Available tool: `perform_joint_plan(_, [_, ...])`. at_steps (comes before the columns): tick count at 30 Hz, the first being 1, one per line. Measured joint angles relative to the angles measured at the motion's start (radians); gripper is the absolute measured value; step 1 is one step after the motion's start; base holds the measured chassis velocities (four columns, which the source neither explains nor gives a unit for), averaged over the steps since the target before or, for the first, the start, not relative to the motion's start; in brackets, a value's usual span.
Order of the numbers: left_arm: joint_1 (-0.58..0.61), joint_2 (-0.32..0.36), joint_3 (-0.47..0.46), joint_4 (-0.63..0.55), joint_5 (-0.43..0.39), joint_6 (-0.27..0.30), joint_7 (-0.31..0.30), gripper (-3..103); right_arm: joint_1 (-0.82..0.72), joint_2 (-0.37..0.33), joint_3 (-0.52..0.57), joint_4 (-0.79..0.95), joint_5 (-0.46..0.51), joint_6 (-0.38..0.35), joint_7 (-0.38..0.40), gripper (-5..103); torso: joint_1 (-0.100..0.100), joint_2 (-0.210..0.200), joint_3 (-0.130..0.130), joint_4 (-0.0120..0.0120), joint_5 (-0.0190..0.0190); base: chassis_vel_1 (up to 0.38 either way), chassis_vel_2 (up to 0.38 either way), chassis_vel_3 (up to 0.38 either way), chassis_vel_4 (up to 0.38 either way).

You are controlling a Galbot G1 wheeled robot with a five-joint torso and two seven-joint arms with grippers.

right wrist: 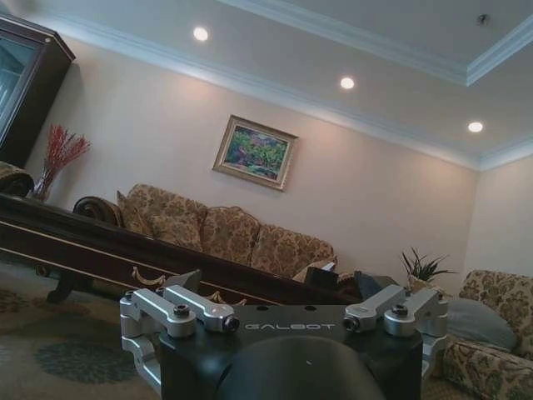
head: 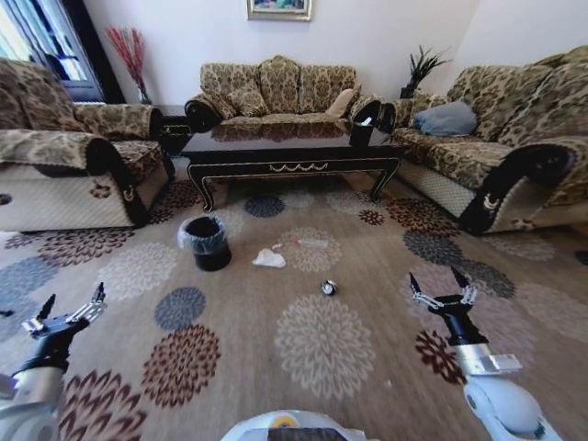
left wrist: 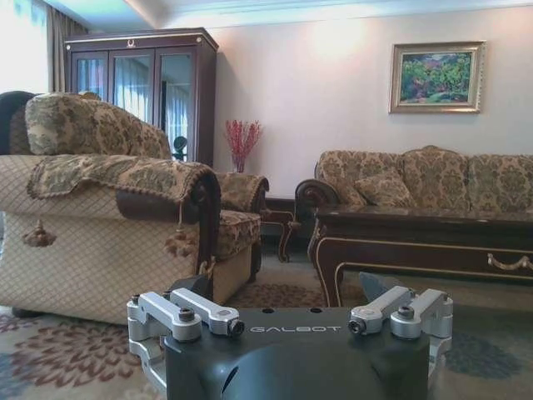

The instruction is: Move to the front of the table and pick up the trash from the floor, then place it into the trash bin.

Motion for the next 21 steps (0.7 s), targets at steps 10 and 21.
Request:
perform_joint_plan(10, [-0.014, 0.010, 0.000, -0.008, -0.026, 0.012, -0.003, 100, -0.009, 0.012, 0.005, -0.001, -0.016, 0.008, -0.005, 100, 0.000, 0.000, 0.000, 0.0001, 0.0001, -0.355, 0.340, 0.358, -0.353])
perform_joint_plan(21, [-0.019, 0.017, -0.003, -0.014, -0.027, 0.012, -0.007, 100, -0.010, 0.016, 0.014, 0.005, -0.008, 0.038, -0.010, 100, 0.000, 0.000, 0.001, 0.0001, -0.0005, -0.346, 0.350, 0.357, -0.348])
